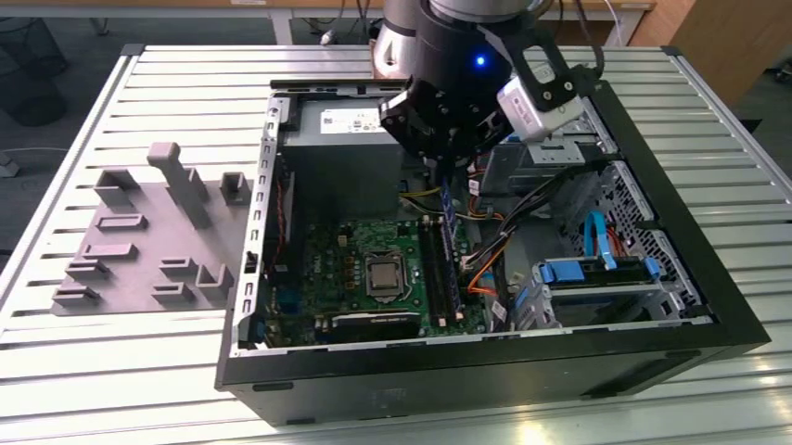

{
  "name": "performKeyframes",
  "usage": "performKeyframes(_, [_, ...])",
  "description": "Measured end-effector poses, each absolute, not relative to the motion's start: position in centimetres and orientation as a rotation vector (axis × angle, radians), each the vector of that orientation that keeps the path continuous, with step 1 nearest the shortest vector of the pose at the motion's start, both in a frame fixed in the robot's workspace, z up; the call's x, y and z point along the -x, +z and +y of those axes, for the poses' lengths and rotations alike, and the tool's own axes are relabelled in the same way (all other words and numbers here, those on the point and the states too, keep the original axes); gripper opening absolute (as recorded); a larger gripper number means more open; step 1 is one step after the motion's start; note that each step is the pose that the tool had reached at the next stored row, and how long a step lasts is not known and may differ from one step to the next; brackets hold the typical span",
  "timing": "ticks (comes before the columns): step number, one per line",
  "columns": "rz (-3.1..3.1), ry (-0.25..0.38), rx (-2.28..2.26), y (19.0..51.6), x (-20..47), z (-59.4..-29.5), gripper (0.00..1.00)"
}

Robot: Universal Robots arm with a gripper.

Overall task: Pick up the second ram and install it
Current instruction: 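Insert the second ram into the second slot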

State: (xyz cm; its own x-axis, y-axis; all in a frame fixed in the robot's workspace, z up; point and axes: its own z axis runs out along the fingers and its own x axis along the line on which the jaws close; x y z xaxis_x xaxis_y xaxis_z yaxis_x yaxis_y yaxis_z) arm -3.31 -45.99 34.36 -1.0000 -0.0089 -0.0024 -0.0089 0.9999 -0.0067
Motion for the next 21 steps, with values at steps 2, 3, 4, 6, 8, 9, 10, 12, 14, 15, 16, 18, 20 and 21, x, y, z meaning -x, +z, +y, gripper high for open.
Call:
performKeyframes(2, [3.139,-0.01,0.014,34.1,3.3,-46.0,0.14])
performKeyframes(3, [3.139,-0.01,0.014,33.9,3.3,-46.0,0.14])
performKeyframes(4, [3.139,-0.011,0.014,33.7,3.3,-46.0,0.14])
performKeyframes(6, [3.139,-0.01,0.014,33.3,3.3,-46.0,0.14])
performKeyframes(8, [3.139,-0.01,0.014,33.0,3.3,-46.0,0.14])
performKeyframes(9, [3.139,-0.01,0.014,32.8,3.3,-46.0,0.14])
performKeyframes(10, [3.139,-0.01,0.014,32.6,3.3,-46.0,0.14])
performKeyframes(12, [3.139,-0.01,0.014,32.2,3.3,-46.0,0.14])
performKeyframes(14, [3.139,-0.01,0.014,31.9,3.3,-46.0,0.14])
performKeyframes(15, [3.139,-0.01,0.014,31.7,3.3,-46.0,0.14])
performKeyframes(16, [3.139,-0.01,0.014,31.5,3.3,-46.0,0.14])
performKeyframes(18, [3.139,-0.01,0.014,31.1,3.3,-46.0,0.14])
performKeyframes(20, [3.139,-0.01,0.014,30.8,3.3,-46.0,0.14])
performKeyframes(21, [3.139,-0.01,0.014,30.6,3.3,-46.0,0.14])
